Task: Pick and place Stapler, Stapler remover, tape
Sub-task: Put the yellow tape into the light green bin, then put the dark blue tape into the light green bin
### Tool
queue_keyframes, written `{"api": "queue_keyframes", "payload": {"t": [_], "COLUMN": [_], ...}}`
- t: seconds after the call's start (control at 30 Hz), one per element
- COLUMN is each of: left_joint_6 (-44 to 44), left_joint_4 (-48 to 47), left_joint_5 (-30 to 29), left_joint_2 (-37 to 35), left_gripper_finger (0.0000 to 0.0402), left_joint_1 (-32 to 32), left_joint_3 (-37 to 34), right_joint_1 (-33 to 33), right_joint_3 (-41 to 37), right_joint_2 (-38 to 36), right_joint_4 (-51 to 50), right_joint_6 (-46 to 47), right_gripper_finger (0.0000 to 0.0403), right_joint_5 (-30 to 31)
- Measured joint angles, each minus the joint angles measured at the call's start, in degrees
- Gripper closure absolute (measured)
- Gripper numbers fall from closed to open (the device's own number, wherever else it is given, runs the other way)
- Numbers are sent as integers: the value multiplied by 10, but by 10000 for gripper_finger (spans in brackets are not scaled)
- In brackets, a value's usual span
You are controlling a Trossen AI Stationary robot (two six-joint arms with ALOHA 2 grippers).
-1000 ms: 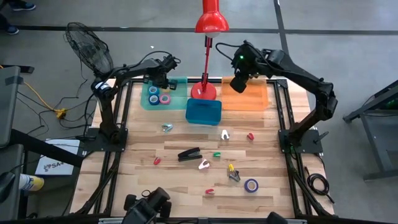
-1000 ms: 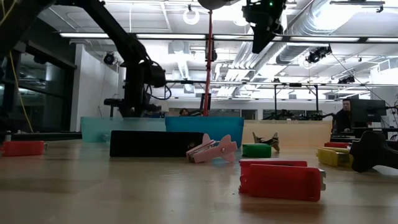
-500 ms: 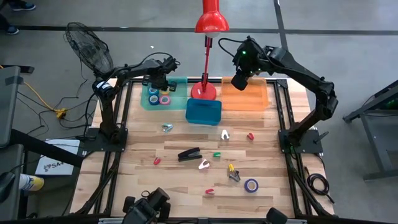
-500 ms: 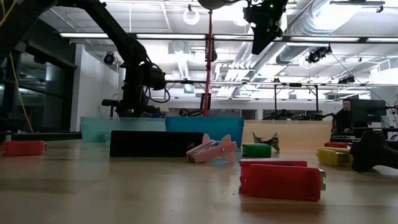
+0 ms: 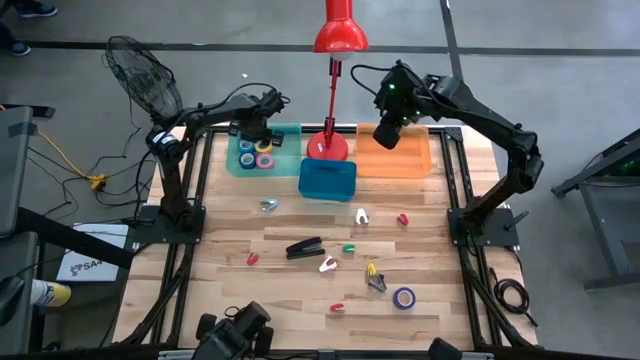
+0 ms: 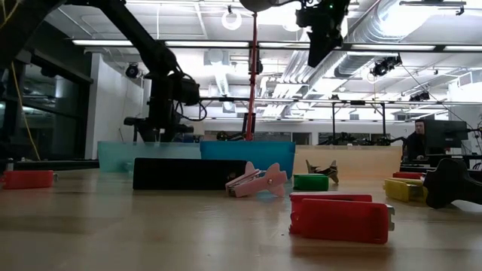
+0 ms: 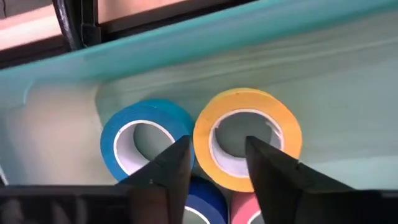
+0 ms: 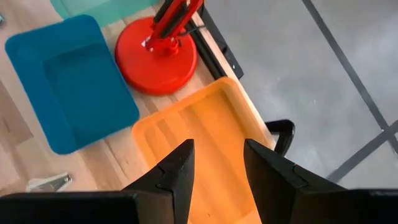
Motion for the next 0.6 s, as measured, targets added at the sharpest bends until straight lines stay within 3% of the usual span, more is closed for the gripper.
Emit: {"api": "queue_keyframes", "payload": {"t": [0.13,0.3,0.47,0.6], "left_joint_6": [31,53,76,80], "left_joint_4": [-1,-4,-8,-7], "left_joint_5": [1,3,-7,-8], "left_joint_2": [-23,-79,-145,-196], "left_gripper_finger": [225,220,220,220], "left_joint_1": [0,-15,-60,-115], "left_joint_3": [12,16,14,15], "right_joint_1": [0,7,40,89], "right_joint_3": [0,0,-4,-59], "right_joint_2": [-1,-19,-60,-115], "right_joint_4": [-27,-72,-102,-97], "right_joint_6": [12,46,119,212], "right_gripper_finger": [272,272,272,272], "right_joint_5": [0,-1,1,-2]}}
